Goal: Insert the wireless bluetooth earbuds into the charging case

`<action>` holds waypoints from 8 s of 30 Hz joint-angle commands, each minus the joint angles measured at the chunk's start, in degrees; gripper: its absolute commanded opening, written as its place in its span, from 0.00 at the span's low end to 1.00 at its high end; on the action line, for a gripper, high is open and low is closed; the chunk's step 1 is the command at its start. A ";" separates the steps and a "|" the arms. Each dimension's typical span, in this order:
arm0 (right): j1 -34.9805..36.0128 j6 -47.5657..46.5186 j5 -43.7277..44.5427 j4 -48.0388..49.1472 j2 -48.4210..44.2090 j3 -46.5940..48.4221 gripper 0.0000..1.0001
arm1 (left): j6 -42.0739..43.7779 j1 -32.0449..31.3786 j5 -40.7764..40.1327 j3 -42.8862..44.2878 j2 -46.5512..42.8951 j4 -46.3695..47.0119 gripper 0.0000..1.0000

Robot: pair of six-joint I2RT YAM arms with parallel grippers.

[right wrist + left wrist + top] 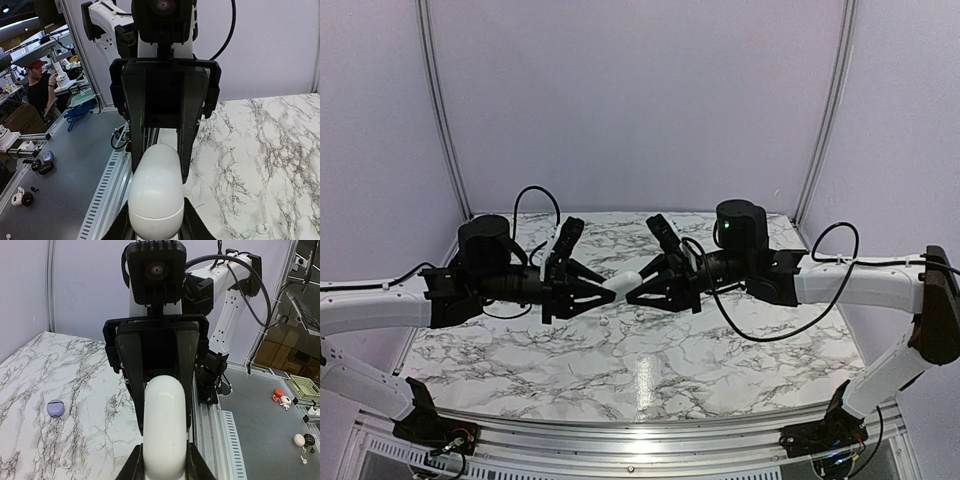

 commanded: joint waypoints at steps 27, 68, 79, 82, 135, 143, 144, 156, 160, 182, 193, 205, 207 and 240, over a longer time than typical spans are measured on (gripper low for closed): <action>1.24 -6.83 1.44 -6.26 -0.36 2.94 0.09 | -2.65 1.41 -1.16 0.96 -1.17 3.09 0.35; 0.82 -4.40 9.00 -4.17 -1.28 3.95 0.08 | -0.04 1.26 4.43 0.03 2.97 3.20 0.25; -0.70 -0.77 4.72 -1.71 -0.88 3.39 0.40 | 1.31 1.27 3.48 -0.30 2.15 3.03 0.03; -0.81 -0.15 4.51 -0.99 -0.78 3.03 0.46 | 1.33 1.29 3.40 -0.31 2.03 3.03 0.02; -0.10 -4.12 1.93 -3.51 -0.44 2.40 0.00 | -1.04 3.11 -7.89 -1.50 -1.75 3.36 0.36; -0.25 -4.39 2.07 -2.53 -1.82 1.36 0.00 | -1.27 3.46 -10.03 -1.79 -1.64 3.40 0.36; -0.38 -4.34 2.08 -2.46 -1.83 1.27 0.00 | -1.24 3.54 -10.14 -1.76 -1.73 3.46 0.37; -7.47 0.44 0.93 3.12 -5.63 -5.84 0.00 | -5.60 6.78 -10.65 -5.94 -2.14 9.12 0.52; -9.23 0.33 1.88 4.11 -7.25 -8.29 0.00 | -5.69 8.31 -16.57 -7.32 1.91 8.95 0.52; -11.77 -1.61 2.72 4.15 -9.87 -11.71 0.00 | 12.74 8.42 -23.19 13.94 26.45 -27.20 0.46; -11.76 -1.61 3.29 3.46 -10.85 -12.43 0.00 | 11.77 2.81 -27.51 27.51 37.75 -37.42 0.36; -11.84 -3.59 0.25 4.41 -12.04 -13.48 0.00 | 12.44 6.01 -28.32 32.29 41.56 -40.33 0.33; -11.73 -4.57 -0.66 5.51 -13.53 -14.49 0.00 | 12.08 7.27 -26.28 32.41 41.73 -40.32 0.33; -1.47 -23.45 9.89 -8.80 -18.91 -11.02 0.00 | 2.87 13.30 -5.28 24.66 39.87 -36.20 0.33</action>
